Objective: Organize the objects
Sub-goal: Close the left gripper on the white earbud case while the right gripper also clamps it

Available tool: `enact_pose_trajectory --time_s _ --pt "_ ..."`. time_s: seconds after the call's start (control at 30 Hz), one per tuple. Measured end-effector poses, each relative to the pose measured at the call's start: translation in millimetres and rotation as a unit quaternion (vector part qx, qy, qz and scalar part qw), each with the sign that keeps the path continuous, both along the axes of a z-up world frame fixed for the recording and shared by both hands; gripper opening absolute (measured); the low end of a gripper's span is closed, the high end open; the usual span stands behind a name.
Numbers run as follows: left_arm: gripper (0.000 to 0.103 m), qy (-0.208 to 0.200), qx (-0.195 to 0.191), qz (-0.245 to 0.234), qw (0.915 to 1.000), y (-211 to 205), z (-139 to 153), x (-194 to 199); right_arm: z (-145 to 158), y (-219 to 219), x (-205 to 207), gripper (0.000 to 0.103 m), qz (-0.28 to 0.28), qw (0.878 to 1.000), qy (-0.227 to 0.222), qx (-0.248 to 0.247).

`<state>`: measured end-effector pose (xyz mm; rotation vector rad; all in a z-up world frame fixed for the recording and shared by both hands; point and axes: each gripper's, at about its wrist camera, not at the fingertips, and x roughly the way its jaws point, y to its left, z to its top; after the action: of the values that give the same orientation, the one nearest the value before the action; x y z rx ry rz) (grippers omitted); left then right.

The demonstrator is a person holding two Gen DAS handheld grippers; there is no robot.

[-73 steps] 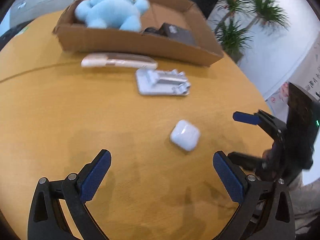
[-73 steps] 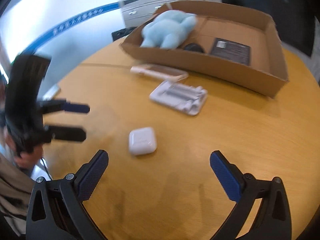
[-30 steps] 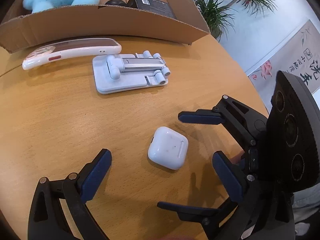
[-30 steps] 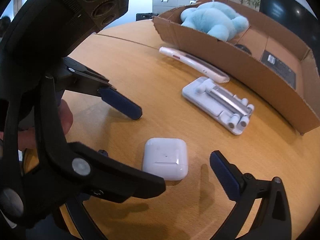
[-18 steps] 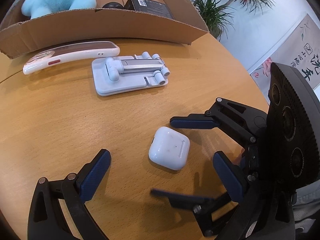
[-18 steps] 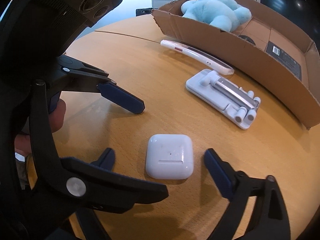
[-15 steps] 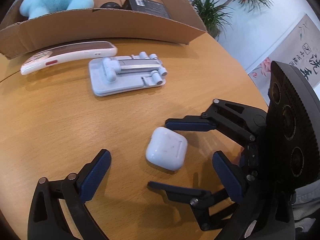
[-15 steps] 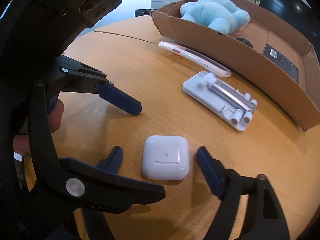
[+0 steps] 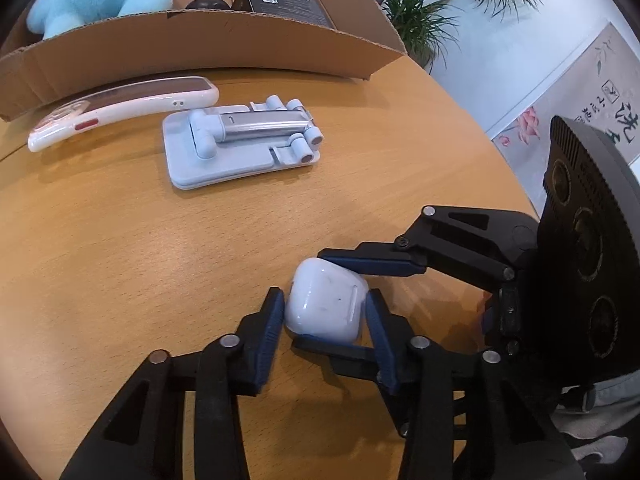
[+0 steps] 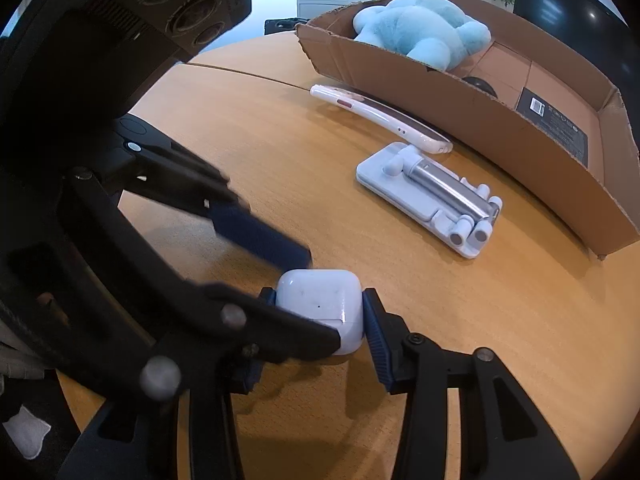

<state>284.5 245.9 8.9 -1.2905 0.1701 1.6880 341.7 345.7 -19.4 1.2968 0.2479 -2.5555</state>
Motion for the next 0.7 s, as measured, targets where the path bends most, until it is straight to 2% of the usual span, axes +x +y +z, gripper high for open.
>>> enact_pose_trajectory --time_s 0.3,0.5,0.7 --pt "0.037 0.01 -0.005 -0.007 0.9999 5 3 5 0 6 5 0.041 -0.005 1.0 -0.005 -0.014" --pt "0.039 0.004 -0.012 -0.023 0.9996 6 5 7 0 5 10 0.041 -0.001 1.0 -0.007 -0.019" --pt "0.039 0.04 -0.016 -0.04 0.9983 14 13 18 4 6 16 0.041 0.006 1.0 0.0 -0.023"
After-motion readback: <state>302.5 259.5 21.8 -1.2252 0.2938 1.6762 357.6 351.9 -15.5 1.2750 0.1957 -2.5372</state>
